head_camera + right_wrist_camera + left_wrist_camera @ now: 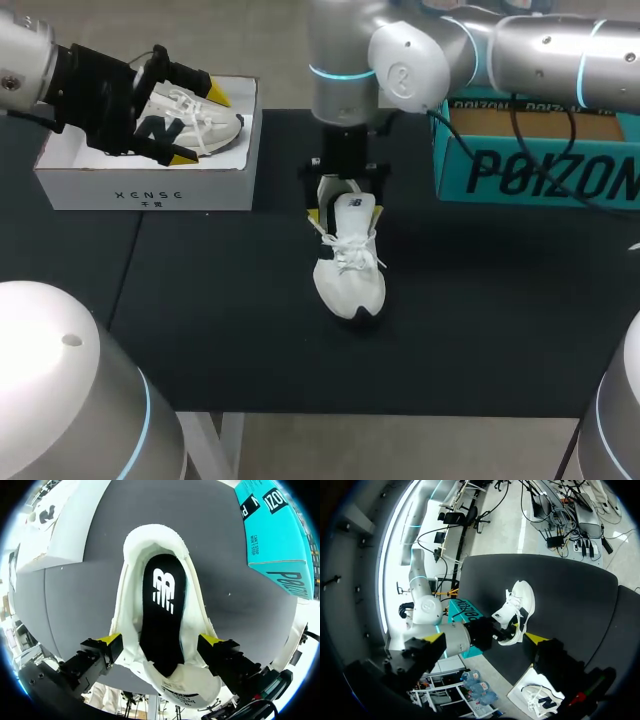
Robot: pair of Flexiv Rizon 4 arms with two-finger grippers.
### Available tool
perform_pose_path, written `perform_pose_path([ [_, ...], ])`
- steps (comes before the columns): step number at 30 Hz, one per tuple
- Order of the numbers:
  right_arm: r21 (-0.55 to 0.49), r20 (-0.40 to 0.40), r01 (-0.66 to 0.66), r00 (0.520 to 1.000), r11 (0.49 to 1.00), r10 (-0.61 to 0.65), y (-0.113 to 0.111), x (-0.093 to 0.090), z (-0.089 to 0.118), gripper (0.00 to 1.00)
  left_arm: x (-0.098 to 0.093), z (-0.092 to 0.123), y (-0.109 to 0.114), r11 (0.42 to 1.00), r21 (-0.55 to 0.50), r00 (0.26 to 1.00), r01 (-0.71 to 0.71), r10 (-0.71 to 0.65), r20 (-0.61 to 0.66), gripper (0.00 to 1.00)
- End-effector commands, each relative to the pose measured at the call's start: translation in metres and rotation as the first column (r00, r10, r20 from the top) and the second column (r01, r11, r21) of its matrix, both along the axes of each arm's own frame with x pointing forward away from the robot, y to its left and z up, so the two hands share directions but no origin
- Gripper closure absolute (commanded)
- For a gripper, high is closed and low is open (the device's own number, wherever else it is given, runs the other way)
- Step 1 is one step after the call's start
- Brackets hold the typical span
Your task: Take the shoe out of the shoebox, open the shoe tongue, remove and reinsert the insole, then place the shoe into the shoebox
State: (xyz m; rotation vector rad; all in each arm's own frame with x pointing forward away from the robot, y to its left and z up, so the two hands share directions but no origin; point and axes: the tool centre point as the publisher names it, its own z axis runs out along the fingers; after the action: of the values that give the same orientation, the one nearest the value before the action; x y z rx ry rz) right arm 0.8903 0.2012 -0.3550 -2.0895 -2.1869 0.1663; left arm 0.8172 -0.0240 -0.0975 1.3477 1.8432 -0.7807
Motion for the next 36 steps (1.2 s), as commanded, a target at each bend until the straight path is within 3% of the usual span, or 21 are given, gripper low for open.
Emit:
perform_pose_path([
  [1,-0.006,0.022,0.020,1.000,1.000,-0.020,-0.002,-0.004,0.008,0.00,0.000,0.000,0.000,1.000,0.003,1.000,-0.001,0.001,0.001,0.00],
  [16,-0.044,0.045,0.042,0.998,0.998,-0.040,-0.004,-0.008,0.012,0.00,0.000,0.000,0.000,1.000,0.003,1.000,-0.001,0.001,0.001,0.00],
  [24,-0.070,0.098,0.047,0.994,0.996,-0.040,0.002,0.021,0.017,0.00,0.000,0.000,0.000,1.000,0.003,1.000,-0.001,0.001,0.001,0.00],
  [29,-0.085,0.159,0.076,0.985,0.993,-0.062,-0.007,0.027,0.036,0.00,0.000,0.000,0.000,1.000,0.003,1.000,-0.001,0.001,0.001,0.00],
  [32,-0.069,0.192,0.115,0.976,0.991,-0.100,-0.015,0.022,0.052,0.00,0.000,0.000,0.000,1.000,0.003,1.000,-0.001,0.001,0.001,0.00],
  [36,-0.052,0.220,0.175,0.962,0.983,-0.159,-0.025,0.000,0.068,0.00,0.000,0.000,0.000,1.000,0.003,1.000,-0.001,0.001,0.001,0.00],
])
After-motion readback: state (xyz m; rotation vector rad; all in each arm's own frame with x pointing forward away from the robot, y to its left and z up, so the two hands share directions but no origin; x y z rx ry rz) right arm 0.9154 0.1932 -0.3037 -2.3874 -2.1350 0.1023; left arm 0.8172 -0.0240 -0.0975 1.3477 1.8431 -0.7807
